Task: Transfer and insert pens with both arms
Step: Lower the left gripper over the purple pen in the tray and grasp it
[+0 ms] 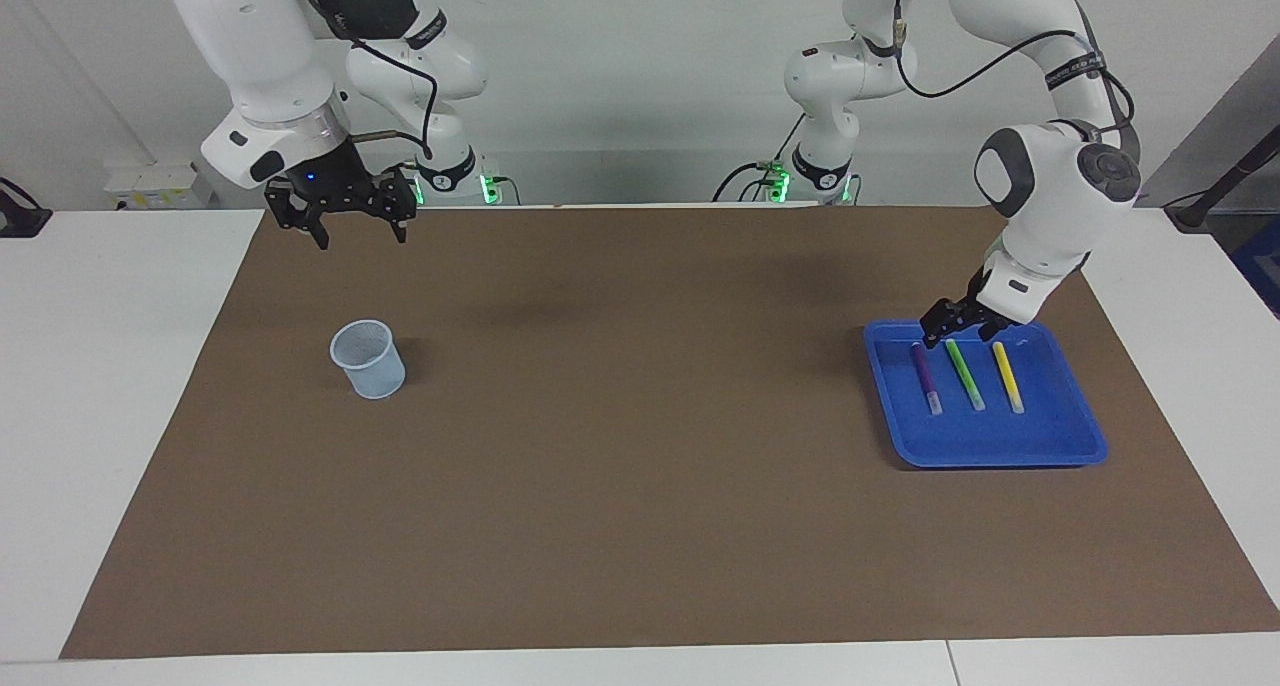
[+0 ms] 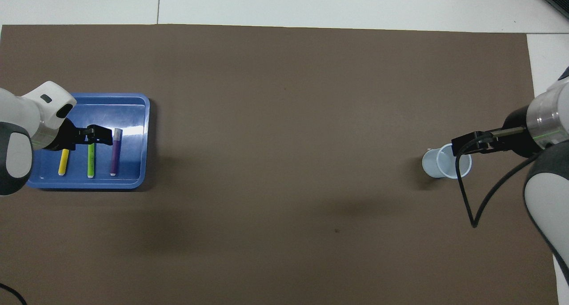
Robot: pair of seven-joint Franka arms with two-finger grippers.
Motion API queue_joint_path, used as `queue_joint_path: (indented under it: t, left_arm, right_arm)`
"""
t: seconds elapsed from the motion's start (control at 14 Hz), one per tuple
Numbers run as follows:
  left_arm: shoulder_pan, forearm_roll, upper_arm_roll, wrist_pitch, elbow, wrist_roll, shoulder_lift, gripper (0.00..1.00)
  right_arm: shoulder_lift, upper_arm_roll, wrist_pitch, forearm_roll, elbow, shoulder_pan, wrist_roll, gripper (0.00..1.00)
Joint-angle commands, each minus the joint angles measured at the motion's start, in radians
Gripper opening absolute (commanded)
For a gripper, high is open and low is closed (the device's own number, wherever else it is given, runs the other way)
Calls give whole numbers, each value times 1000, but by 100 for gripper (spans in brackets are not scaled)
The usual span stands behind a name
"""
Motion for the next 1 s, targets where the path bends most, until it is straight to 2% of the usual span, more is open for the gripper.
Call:
queue_joint_path:
  t: [0.0,0.43,0.64,0.79,0.93]
  left_arm:
    - [21,-15,-3,83,-20,31,50,100]
    - [22,-15,-3,188,-23,32,141,100]
    - [22,-15,-3,198,-34,31,152,100]
    - [22,-15,-3,222,-63,31,153,92]
    - [22,-15,-3,297,-107,31,153,91]
  right_arm:
    - [-4,0,8,16,0,-8,-4,100]
    - [-4,0,6,16,0,-8,-4,100]
    - [-4,0,6,16,0,-9,-4,100]
    - [-4,0,6,17,0,-9,-4,100]
    - [-4,0,6,16,0,-9,-4,100]
